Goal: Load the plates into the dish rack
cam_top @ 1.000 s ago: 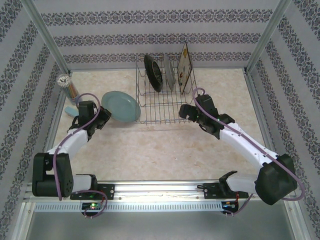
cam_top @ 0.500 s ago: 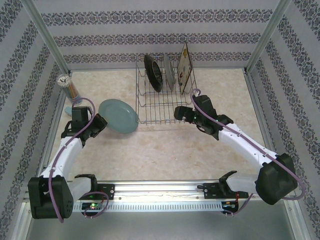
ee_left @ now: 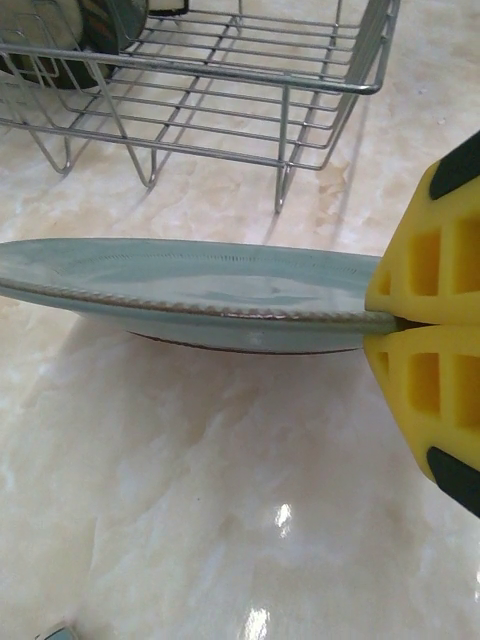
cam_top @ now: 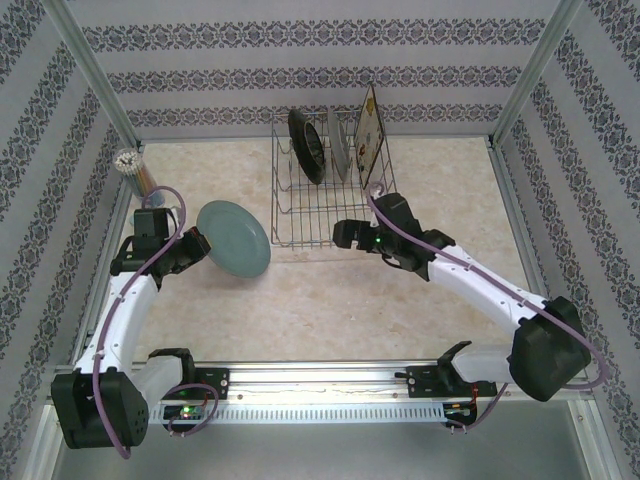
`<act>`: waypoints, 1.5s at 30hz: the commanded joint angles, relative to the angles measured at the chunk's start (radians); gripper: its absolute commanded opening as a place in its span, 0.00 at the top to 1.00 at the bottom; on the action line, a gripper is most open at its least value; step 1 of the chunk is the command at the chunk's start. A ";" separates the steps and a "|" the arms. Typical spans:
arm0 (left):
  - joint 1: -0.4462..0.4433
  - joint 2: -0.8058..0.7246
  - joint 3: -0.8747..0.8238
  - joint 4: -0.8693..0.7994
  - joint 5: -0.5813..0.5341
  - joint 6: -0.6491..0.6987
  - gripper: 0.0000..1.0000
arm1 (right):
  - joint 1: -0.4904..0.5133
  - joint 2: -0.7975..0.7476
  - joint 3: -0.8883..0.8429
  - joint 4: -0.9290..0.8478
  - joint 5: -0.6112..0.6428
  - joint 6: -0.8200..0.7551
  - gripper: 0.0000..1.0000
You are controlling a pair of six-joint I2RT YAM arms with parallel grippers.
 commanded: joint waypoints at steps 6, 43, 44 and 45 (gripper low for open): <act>0.014 -0.038 0.074 -0.064 0.024 0.148 1.00 | 0.061 0.084 0.071 0.040 -0.036 0.012 0.02; 0.025 -0.084 0.296 -0.119 0.019 0.219 1.00 | 0.147 0.261 0.259 0.079 -0.166 -0.030 0.03; 0.025 -0.086 0.307 -0.122 0.019 0.226 1.00 | 0.147 0.267 0.267 0.080 -0.174 -0.034 0.02; 0.026 -0.089 0.315 -0.127 0.019 0.229 1.00 | 0.147 0.272 0.271 0.078 -0.177 -0.038 0.03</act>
